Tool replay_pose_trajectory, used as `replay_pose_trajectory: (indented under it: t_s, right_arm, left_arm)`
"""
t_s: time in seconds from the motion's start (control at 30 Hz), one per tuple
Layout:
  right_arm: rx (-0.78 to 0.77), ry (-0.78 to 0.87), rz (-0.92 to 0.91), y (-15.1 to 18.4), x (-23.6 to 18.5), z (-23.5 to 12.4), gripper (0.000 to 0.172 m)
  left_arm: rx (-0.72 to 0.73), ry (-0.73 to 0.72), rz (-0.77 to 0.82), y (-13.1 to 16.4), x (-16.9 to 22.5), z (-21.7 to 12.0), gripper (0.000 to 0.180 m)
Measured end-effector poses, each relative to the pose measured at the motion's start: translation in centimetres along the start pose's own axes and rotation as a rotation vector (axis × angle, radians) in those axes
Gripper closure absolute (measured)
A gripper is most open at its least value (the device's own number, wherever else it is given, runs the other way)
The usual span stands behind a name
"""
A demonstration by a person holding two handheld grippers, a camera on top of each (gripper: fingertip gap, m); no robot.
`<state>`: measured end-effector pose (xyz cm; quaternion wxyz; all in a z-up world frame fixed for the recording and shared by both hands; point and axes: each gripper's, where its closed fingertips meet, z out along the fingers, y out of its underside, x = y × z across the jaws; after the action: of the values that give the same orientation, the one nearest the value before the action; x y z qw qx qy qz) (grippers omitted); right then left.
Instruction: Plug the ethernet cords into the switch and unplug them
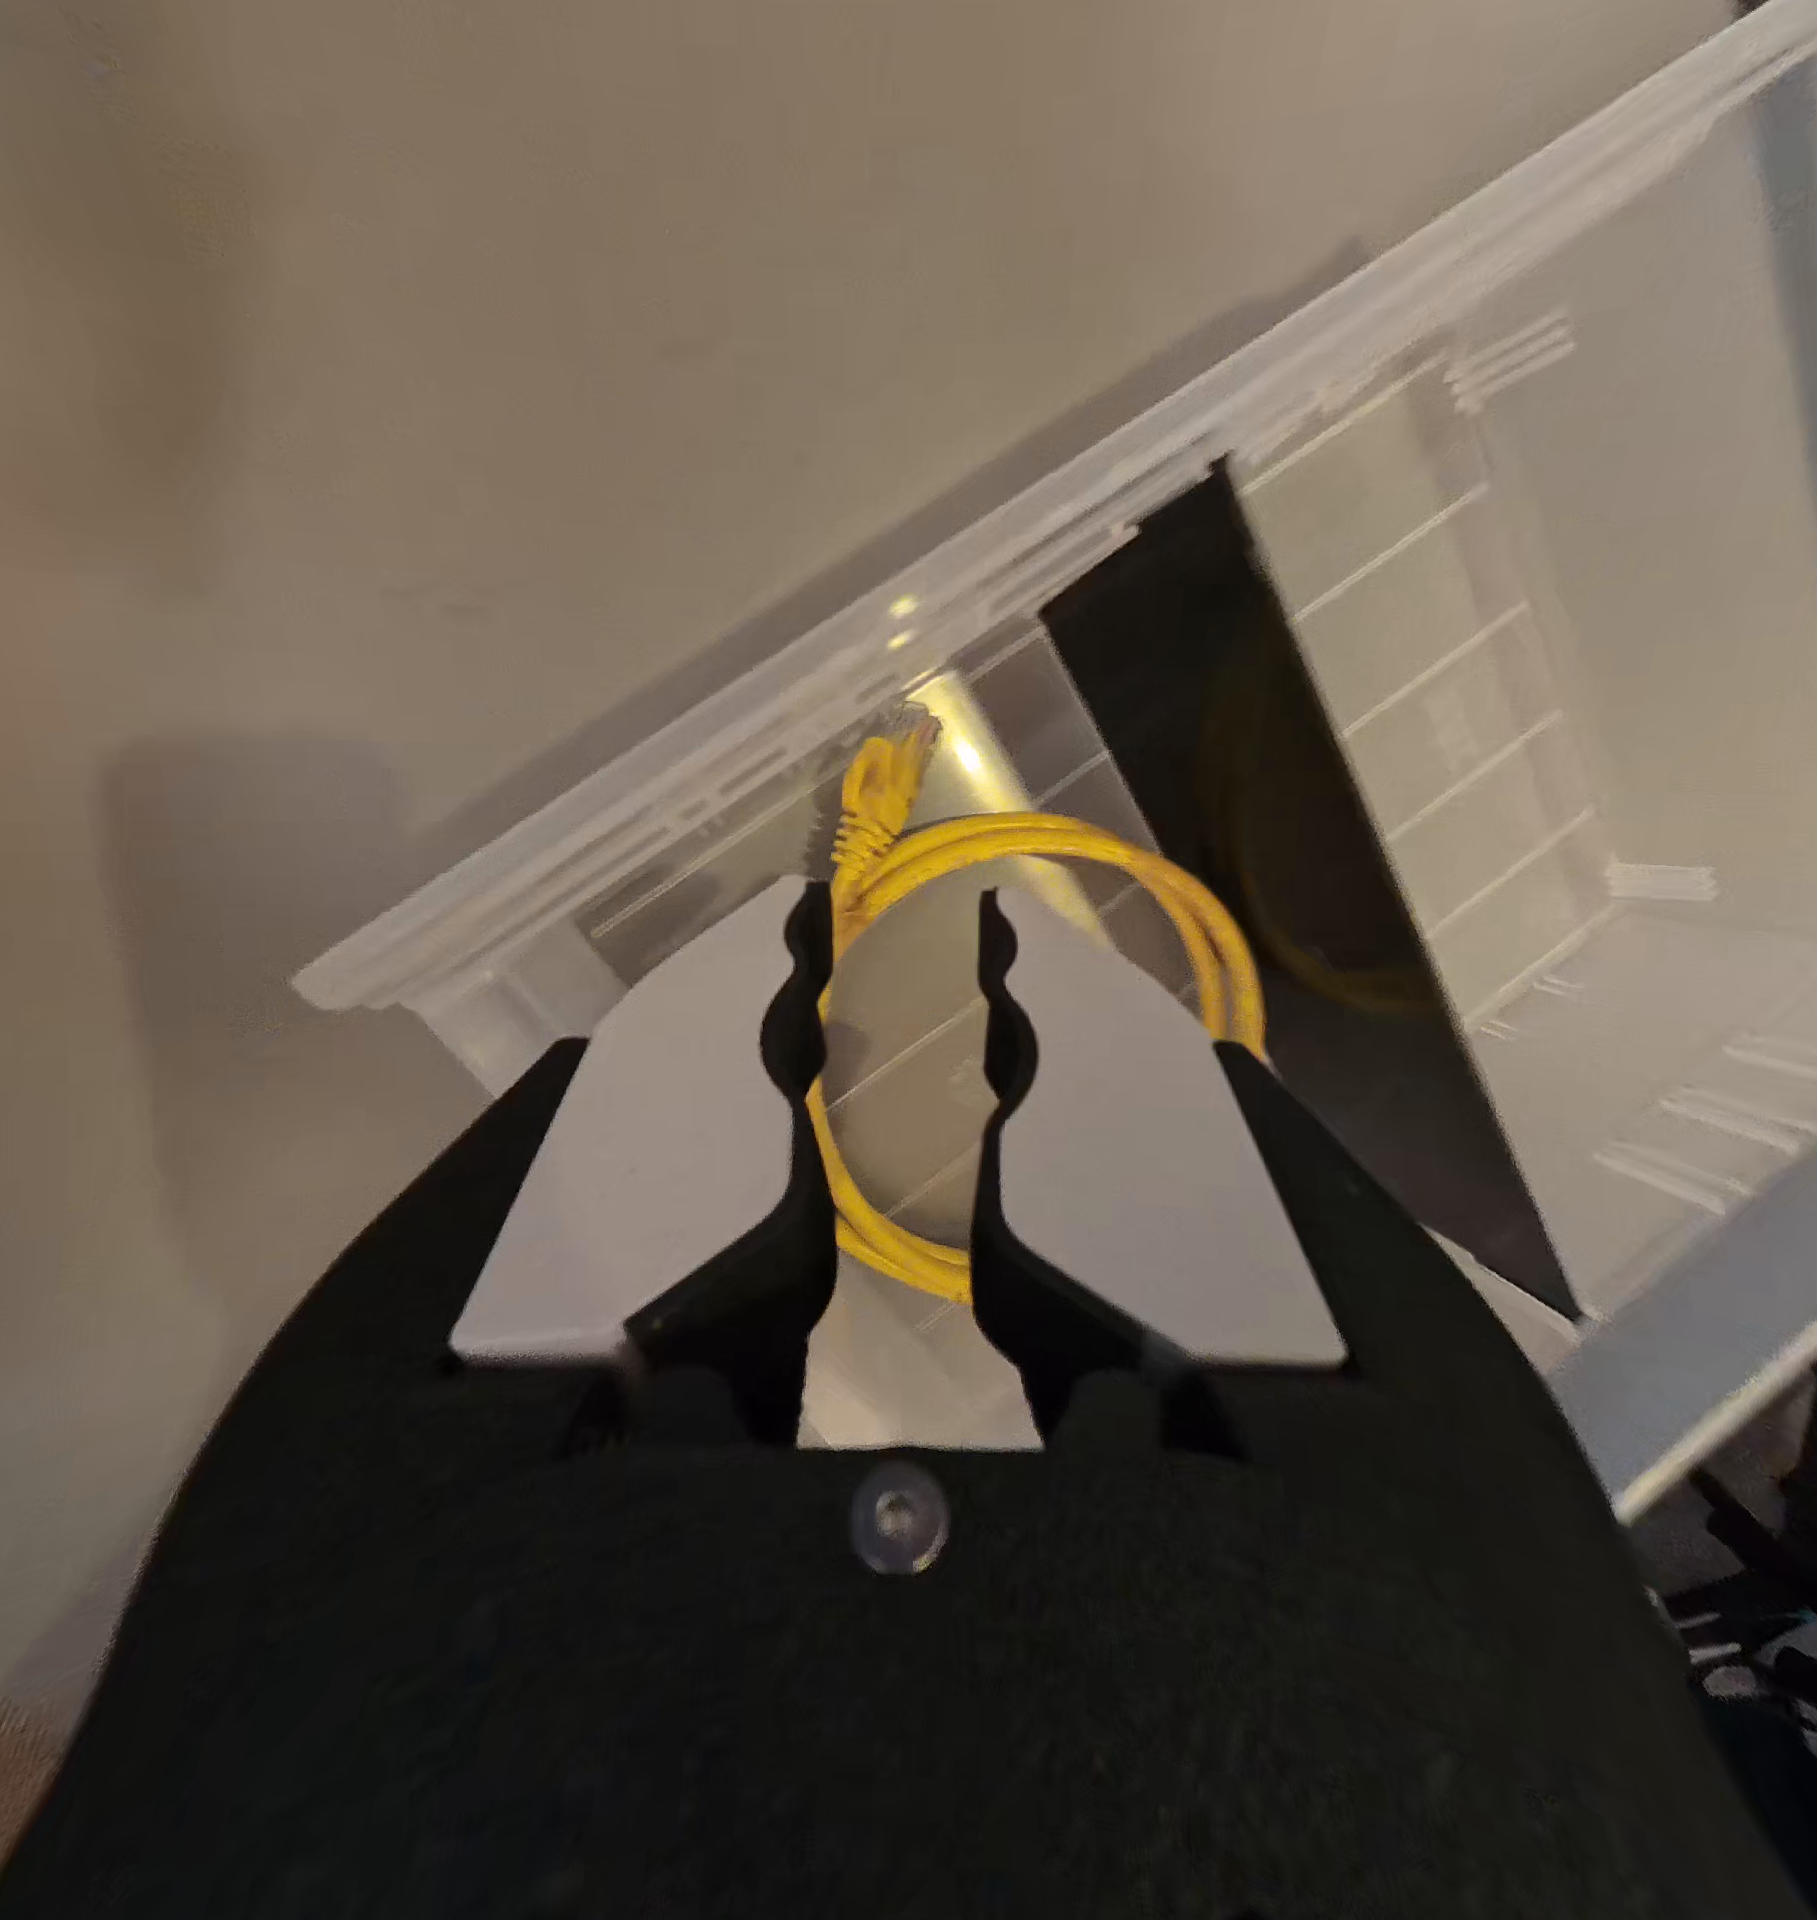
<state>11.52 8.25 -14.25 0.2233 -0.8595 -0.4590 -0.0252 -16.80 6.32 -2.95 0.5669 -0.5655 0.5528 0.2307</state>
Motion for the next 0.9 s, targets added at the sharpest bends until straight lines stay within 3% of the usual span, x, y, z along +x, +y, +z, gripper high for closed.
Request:
replay_pose_trajectory:
  t_s: [0.1,0.2,0.3,0.37,0.5,0.63,0.9]
  right_arm:
    - [0.093,0.075,0.03,-1.5,1.0,-2.9,0.145]
    - [0.326,0.144,-0.03,-6.1,0.5,-7.6,0.149]
    - [0.648,0.004,-0.255,-12.4,-5.2,-11.3,0.147]
    - [0.79,-0.152,-0.413,-15.3,-10.4,-12.3,0.127]
    - [1.042,-0.264,-0.675,-18.6,-17.3,-13.8,0.145]
    - [1.097,-0.355,-0.734,-19.4,-20.5,-14.4,0.15]
    - [1.13,-0.328,-0.742,-19.2,-21.8,-14.9,0.152]
  left_arm:
    - [0.013,0.011,-0.008,0.0,0.0,0.1,0.157]
    - [0.046,0.069,-0.015,-0.3,0.7,0.1,0.157]
    - [0.135,0.235,-0.068,-1.6,2.7,-0.4,0.157]
    - [0.244,0.368,-0.124,-3.0,4.0,-1.4,0.157]
    - [0.467,0.526,-0.179,-5.6,4.9,-4.3,0.157]
    - [0.509,0.561,-0.22,-6.0,4.6,-5.2,0.157]
    - [0.569,0.629,-0.248,-7.2,5.2,-6.2,0.157]
